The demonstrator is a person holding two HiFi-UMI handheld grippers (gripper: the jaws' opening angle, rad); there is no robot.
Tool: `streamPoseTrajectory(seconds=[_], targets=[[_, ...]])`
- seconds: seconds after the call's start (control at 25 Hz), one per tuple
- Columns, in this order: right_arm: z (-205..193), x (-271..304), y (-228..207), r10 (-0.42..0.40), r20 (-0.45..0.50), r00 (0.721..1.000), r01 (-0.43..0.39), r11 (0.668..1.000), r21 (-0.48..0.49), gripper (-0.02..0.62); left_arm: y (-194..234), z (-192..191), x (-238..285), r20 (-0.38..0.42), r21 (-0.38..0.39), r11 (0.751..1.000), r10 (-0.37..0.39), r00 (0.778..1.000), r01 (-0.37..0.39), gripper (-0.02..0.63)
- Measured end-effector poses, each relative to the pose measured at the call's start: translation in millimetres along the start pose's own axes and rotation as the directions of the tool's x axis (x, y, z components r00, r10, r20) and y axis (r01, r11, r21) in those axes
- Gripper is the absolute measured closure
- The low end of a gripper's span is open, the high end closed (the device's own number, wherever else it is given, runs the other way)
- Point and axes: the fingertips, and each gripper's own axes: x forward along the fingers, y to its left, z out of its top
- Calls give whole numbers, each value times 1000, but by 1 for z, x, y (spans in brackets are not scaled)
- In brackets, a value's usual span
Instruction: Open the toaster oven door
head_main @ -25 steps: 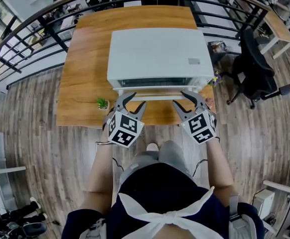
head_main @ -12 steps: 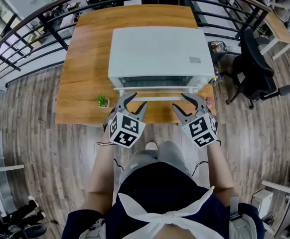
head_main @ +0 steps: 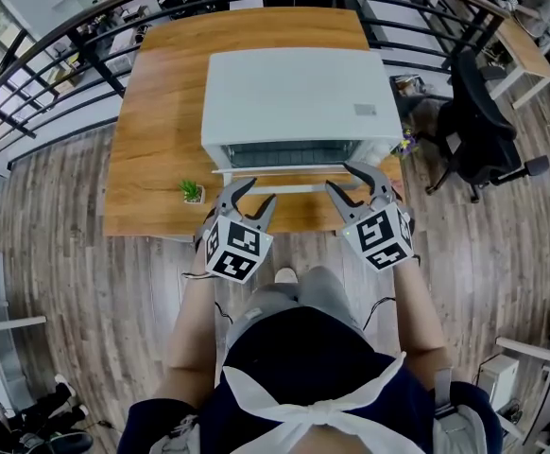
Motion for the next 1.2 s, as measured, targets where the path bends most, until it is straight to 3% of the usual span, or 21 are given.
streamPoseTrajectory(seconds=[0.36,1.2], targets=[[-17,18,4,8,-86,996,-14,997,-77,425,-6,-3,0,-2,-10,1000,-1,1000,1,414],[-32,15,16,9,-102,995,-19,996,-91,503,-23,-17,-7,1,-69,997,-34,999,34,416]])
